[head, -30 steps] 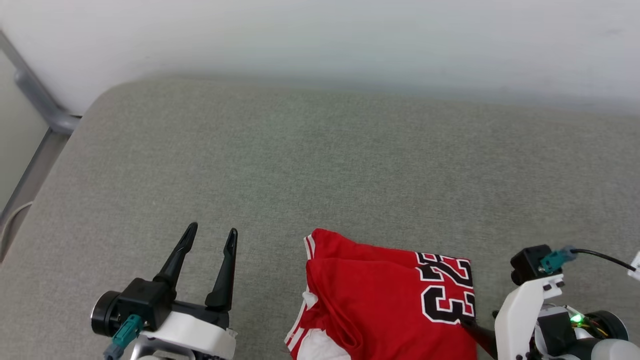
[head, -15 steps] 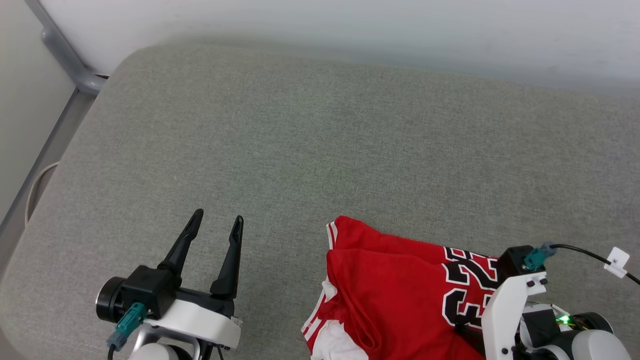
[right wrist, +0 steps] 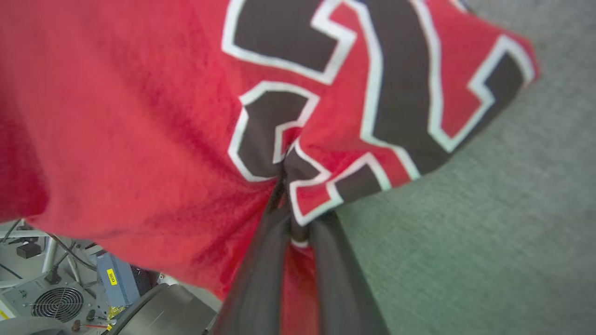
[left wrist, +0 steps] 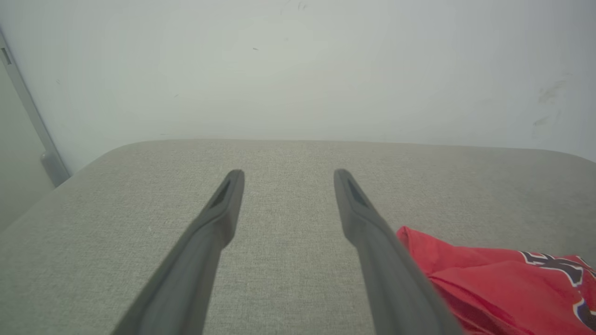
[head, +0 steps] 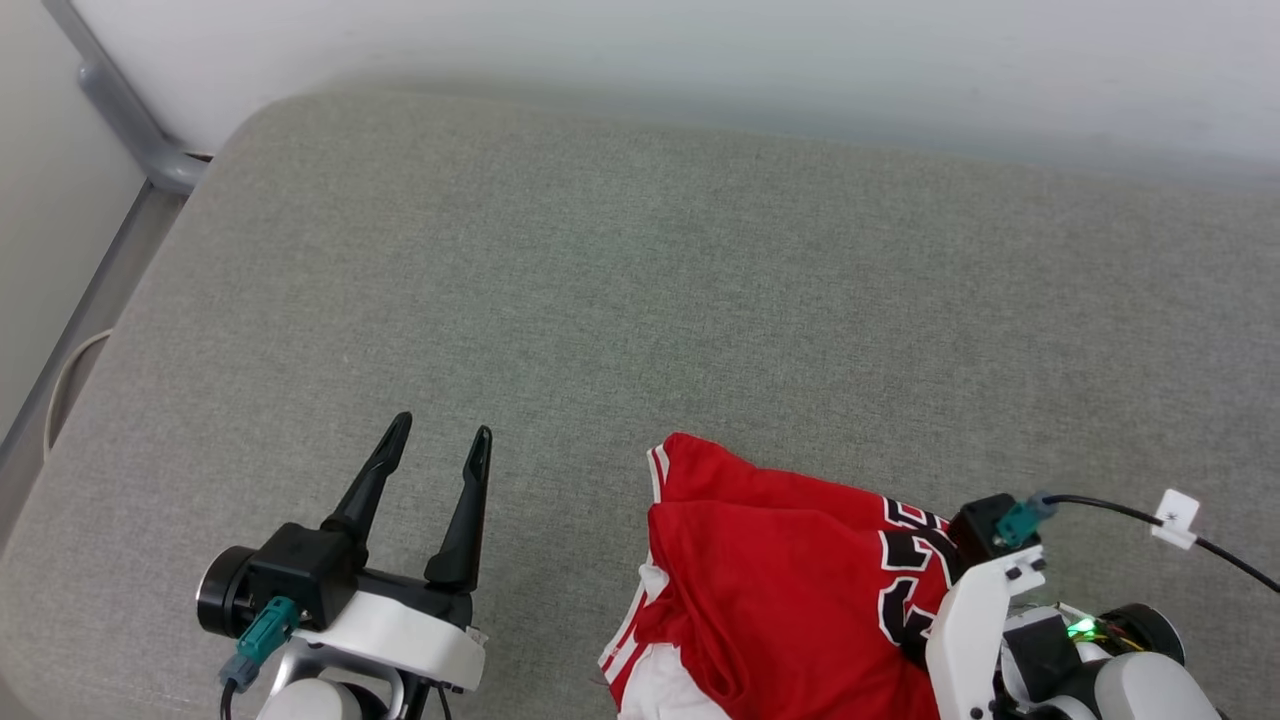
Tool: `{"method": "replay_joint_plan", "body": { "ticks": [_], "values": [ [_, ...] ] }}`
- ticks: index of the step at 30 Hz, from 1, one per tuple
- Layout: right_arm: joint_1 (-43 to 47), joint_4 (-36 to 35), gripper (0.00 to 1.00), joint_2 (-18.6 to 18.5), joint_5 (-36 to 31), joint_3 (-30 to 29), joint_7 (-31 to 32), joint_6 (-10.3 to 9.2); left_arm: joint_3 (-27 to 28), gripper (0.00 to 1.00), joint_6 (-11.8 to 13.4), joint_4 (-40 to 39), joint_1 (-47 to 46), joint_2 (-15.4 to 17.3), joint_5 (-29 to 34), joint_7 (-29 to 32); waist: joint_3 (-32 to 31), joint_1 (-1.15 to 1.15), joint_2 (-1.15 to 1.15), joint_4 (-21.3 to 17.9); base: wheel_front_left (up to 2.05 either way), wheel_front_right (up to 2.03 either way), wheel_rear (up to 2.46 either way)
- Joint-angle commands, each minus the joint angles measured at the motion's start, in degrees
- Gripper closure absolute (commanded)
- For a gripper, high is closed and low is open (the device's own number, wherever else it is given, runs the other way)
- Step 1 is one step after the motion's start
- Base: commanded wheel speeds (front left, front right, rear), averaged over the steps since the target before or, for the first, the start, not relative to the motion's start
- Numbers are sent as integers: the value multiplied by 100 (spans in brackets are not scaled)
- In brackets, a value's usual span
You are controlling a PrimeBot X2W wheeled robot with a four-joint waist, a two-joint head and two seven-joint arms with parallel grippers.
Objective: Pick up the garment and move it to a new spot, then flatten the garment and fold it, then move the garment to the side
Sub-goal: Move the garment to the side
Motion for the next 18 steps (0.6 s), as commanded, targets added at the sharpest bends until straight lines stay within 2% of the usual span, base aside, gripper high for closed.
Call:
{"method": "replay_joint_plan", "body": {
  "ticks": [1, 6, 11, 12, 13, 18],
  "values": [
    [-94, 51, 100, -194, -58, 182, -195, -12, -7, 0, -8, 13, 17, 34, -37, -12, -93, 1, 0, -66, 0, 0, 0],
    [-284, -266, 100, -992, -366, 683, -593, -12, -146, 0, -8, 33, 99, 84, -62, -12, -294, 1, 0, -267, 0, 0, 0],
    [-390, -604, 100, -1707, -430, 921, -719, -11, -353, 0, -8, -20, 196, 88, -14, -12, -466, 1, 0, -568, 0, 0, 0],
    [-390, -604, 100, -1707, -430, 921, -719, -11, -353, 0, -8, -20, 196, 88, -14, -12, -466, 1, 0, -568, 0, 0, 0],
    [-401, -692, 100, -1876, -429, 984, -728, -11, -405, 0, -8, -37, 194, 79, -5, -12, -477, 1, 0, -639, 0, 0, 0],
    [-625, -1010, 100, -3118, -650, 1551, -916, -11, -723, 0, -8, -62, 156, 15, -5, -12, -450, 1, 0, -1048, 0, 0, 0]
  ]
}}
